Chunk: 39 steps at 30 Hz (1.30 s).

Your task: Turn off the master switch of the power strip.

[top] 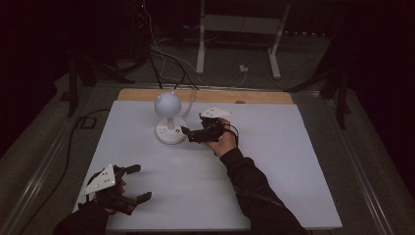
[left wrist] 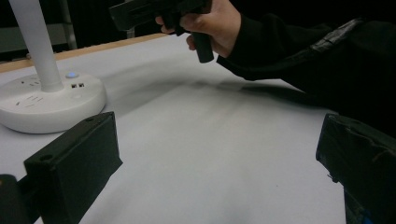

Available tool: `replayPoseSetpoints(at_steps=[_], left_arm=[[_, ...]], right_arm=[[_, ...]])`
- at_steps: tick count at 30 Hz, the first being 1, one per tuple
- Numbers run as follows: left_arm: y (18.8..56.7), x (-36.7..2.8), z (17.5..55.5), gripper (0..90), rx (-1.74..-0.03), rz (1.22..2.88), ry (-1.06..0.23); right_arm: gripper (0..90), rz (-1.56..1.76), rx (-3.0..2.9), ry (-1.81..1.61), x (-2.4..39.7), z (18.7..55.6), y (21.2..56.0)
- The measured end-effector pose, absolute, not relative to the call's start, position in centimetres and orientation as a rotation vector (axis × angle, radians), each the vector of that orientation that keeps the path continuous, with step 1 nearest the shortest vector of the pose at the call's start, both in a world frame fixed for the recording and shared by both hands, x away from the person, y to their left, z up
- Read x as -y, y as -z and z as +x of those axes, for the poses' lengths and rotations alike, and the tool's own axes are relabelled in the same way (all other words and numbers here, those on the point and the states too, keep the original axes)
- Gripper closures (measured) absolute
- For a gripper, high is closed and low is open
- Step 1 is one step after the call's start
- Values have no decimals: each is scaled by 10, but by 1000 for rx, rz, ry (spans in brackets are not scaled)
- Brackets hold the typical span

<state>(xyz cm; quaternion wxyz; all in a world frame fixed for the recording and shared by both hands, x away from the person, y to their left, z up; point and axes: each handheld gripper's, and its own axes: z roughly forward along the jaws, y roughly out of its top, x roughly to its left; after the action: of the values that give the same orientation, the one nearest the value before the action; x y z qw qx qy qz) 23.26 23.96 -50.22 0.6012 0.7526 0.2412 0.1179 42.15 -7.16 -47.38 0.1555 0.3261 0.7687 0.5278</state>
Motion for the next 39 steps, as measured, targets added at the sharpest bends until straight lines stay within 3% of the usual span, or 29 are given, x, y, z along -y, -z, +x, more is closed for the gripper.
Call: replayPoseSetpoints(at_steps=[2,5,12,28,35,39], left_arm=[[502,-240,233,2,-559,1743,-274],[502,-240,232,2,-559,1743,-275],[502,-240,232,2,-558,1742,-275],[502,-240,233,2,-557,1739,-270],[502,-240,233,2,-558,1741,-267],[502,-240,233,2,-558,1740,-267]], right_arm=[[153,953,-2203,-1492,69,424,474],[168,966,-2199,-1491,66,427,475],[398,997,-2190,-1433,54,434,480],[779,1028,-2201,-1332,36,453,497],[898,1045,-2212,-1296,33,456,503],[900,1041,-2231,-1274,30,459,505]])
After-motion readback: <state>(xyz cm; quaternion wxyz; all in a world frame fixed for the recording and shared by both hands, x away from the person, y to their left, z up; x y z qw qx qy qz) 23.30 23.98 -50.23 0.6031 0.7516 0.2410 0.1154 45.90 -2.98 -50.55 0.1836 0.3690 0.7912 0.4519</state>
